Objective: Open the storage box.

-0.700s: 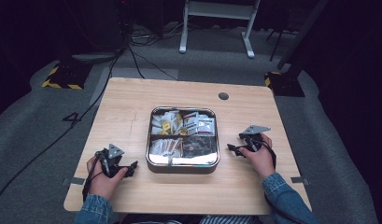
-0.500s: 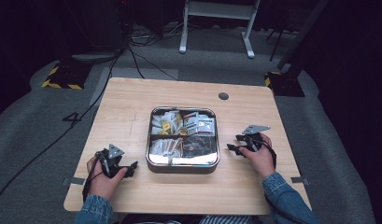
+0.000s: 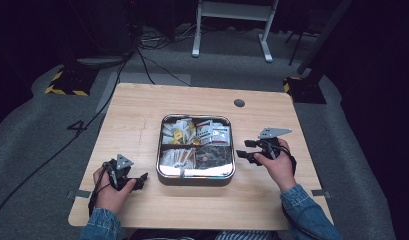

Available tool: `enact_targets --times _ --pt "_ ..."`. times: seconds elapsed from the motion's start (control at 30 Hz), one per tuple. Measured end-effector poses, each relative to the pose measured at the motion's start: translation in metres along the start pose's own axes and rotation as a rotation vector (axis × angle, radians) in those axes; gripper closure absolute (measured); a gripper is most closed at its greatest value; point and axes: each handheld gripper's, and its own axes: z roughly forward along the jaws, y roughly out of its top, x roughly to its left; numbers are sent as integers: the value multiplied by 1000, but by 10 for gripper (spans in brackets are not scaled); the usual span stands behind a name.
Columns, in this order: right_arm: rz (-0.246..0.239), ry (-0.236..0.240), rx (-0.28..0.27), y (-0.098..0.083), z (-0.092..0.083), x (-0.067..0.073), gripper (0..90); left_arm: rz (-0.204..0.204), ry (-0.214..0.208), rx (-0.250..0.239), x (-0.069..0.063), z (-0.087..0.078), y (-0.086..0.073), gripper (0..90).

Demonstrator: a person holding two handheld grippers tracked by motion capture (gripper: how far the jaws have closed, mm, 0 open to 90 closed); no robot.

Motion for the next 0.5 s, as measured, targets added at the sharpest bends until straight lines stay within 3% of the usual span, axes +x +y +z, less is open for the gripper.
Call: enact_targets --times 0.3,0.5 --pt "-89 76 4 37 14 28 400 2 4 -2 0 0 0 145" --pt "-88 130 7 56 24 36 412 3 5 -3 0 0 0 147"
